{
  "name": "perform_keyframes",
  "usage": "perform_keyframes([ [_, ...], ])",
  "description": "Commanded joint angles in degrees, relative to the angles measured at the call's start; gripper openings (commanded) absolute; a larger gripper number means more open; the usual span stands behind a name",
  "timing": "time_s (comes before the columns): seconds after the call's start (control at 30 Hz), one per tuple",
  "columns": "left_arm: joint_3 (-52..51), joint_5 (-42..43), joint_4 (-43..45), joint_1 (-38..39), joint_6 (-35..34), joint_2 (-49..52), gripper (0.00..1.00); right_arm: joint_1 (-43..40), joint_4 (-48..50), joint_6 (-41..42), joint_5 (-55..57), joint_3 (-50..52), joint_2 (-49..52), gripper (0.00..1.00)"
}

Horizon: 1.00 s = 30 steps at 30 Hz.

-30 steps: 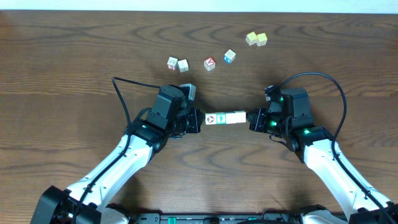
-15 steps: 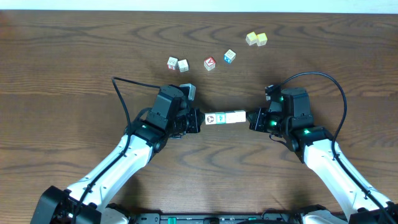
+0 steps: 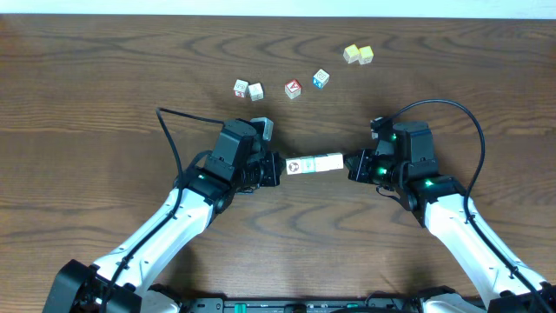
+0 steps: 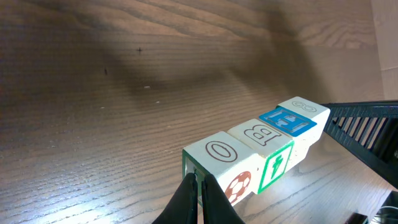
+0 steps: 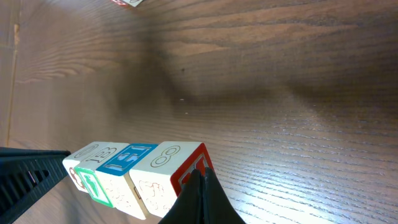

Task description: Lift 4 blocks

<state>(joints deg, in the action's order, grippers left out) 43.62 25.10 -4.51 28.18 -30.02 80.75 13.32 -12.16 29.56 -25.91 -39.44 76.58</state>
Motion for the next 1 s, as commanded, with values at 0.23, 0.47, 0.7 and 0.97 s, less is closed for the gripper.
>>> perform_keyframes([
  [0.23,0.00,5.75,1.36,1.42,-0.50,-0.70,0.07,2.54,0.57,0.83,-11.91,-1.92,-1.36,0.01],
  [0.47,0.00,5.77,1.36,1.42,-0.72,-0.70,0.07,2.54,0.39,0.79,-11.87,-1.92,-1.36,0.01],
  [0.7,0.00,5.77,1.33,1.42,-0.72,-0.70,0.07,2.54,0.20,0.81,-11.89,-1.92,-1.36,0.01],
  [0.97,0.00,5.77,1.33,1.42,-0.70,-0.70,0.07,2.54,-0.11,0.81,-11.63,-1.92,-1.25,0.01],
])
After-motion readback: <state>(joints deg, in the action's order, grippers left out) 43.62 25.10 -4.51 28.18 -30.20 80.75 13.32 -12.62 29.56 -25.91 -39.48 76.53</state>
